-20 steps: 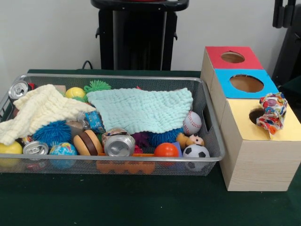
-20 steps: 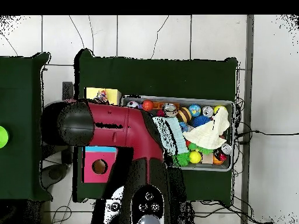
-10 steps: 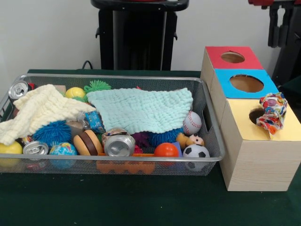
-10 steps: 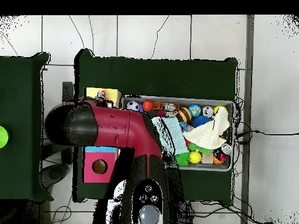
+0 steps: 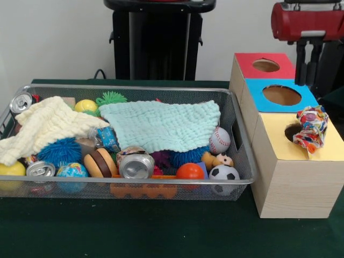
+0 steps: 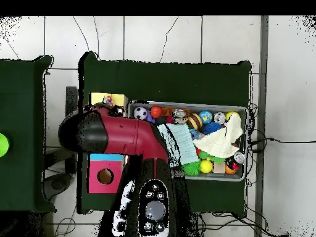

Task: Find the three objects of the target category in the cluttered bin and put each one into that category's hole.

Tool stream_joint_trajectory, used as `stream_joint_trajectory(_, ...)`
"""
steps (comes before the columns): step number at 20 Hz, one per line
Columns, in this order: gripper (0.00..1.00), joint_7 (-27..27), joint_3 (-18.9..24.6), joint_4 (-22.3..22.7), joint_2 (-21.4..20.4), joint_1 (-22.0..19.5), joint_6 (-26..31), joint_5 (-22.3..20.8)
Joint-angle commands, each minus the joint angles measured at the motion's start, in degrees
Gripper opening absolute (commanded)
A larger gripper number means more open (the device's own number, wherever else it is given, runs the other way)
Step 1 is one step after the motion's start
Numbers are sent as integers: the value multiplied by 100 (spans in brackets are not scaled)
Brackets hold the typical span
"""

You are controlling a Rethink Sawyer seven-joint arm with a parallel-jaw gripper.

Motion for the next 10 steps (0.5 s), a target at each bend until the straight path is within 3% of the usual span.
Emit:
stream_joint_trajectory(1, 0, 1254, -45, 436, 544, 99, -382, -124)
stream_joint_trajectory(10, 0, 1450, -46, 522, 504, 245, -332, 128)
